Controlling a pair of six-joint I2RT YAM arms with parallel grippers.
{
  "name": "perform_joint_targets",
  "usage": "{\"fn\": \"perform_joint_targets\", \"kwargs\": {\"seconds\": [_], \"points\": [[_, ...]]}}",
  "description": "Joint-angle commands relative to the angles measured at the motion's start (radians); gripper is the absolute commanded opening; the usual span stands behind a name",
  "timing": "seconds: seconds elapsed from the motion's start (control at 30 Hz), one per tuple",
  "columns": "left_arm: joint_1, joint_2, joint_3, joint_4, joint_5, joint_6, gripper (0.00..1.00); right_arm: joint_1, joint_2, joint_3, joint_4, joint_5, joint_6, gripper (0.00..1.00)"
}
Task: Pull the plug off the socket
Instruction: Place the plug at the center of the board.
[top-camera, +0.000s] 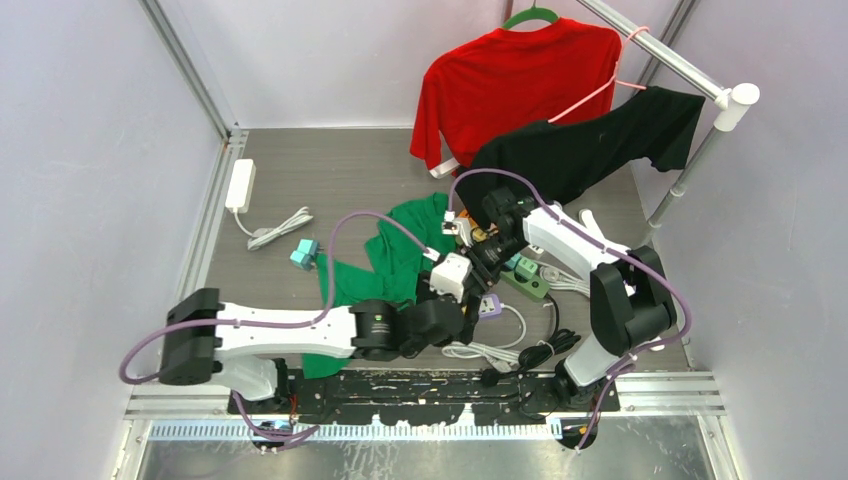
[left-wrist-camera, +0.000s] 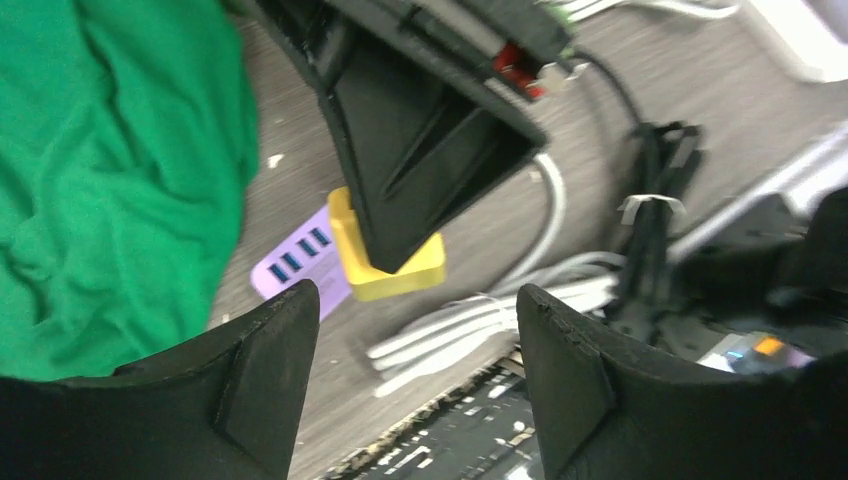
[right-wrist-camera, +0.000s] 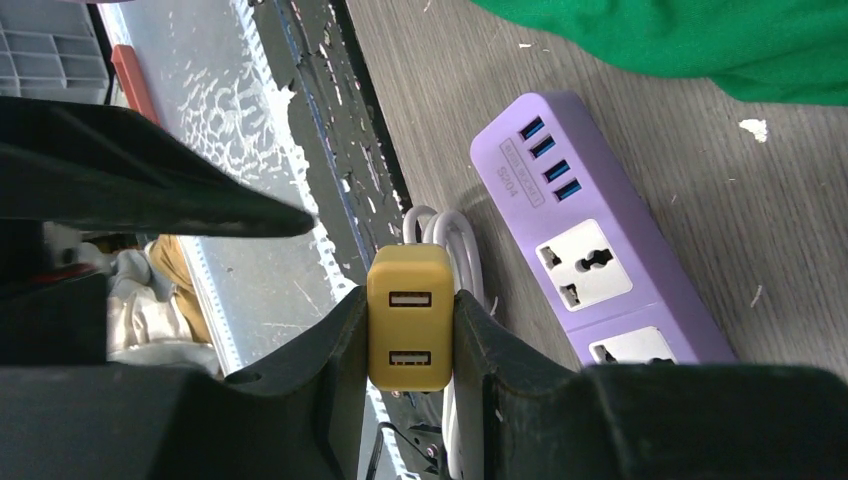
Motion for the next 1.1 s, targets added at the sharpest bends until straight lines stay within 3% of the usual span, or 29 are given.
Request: {"fn": "perform_joint_targets", "kwargs": {"seconds": [0.0,0.2,0.57,1.07], "points": [[-0.016,0.099,0.109,-0.203,-0.198,-0.038,0.7,-0.003,0.001,0.04,-0.018,-0.035,0.018,0.07],[-0.016,0.173,0.153,-0.197,-0.245,-0.043,0.64,-0.003,0.005,0.043,-0.02,-0.031,0.016,0.07],[-0.015,0.228,0.165,-0.069,-0.174,-0.002,0.63,-0.003,0.004,0.043,-0.028,-0.043,0.009,0.08],[-0.003,0.279,0.167,-0.06,-0.236,-0.055,0.48,-0.003,0.017,0.049,-0.043,-0.044,-0.002,0.09]]}}
